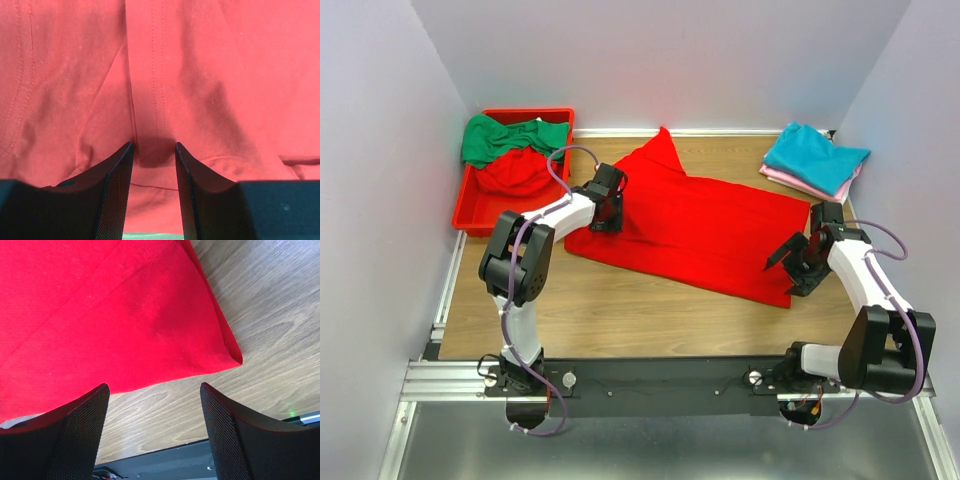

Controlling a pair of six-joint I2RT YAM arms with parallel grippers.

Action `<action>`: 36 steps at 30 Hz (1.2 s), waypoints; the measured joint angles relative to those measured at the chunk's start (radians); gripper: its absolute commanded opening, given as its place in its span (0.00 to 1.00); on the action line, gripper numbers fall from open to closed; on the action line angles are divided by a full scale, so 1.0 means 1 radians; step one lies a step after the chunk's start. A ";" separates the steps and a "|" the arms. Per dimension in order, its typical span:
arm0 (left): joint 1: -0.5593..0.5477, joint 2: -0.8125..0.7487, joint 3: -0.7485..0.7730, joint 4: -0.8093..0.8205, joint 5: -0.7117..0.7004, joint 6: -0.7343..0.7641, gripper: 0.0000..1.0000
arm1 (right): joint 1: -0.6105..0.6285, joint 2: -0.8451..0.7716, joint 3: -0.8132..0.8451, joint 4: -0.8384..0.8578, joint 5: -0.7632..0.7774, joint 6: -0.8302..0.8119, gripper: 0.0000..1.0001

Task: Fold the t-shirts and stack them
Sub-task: Fold the tshirt

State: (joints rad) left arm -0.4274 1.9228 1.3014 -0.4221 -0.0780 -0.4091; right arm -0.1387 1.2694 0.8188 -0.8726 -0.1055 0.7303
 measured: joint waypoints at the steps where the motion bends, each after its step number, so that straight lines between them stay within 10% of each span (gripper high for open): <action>1: 0.000 0.000 0.000 0.002 0.000 0.000 0.44 | 0.000 0.002 0.001 0.000 -0.001 0.000 0.80; 10: 0.000 0.010 0.001 0.005 0.004 0.001 0.01 | 0.000 0.013 0.009 0.005 -0.006 -0.006 0.80; 36: -0.026 0.187 0.356 -0.042 0.185 0.001 0.00 | 0.000 0.050 0.014 0.012 -0.008 -0.013 0.80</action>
State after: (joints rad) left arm -0.4530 2.1094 1.6573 -0.4641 0.1066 -0.4084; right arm -0.1387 1.3190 0.8333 -0.8608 -0.1135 0.7170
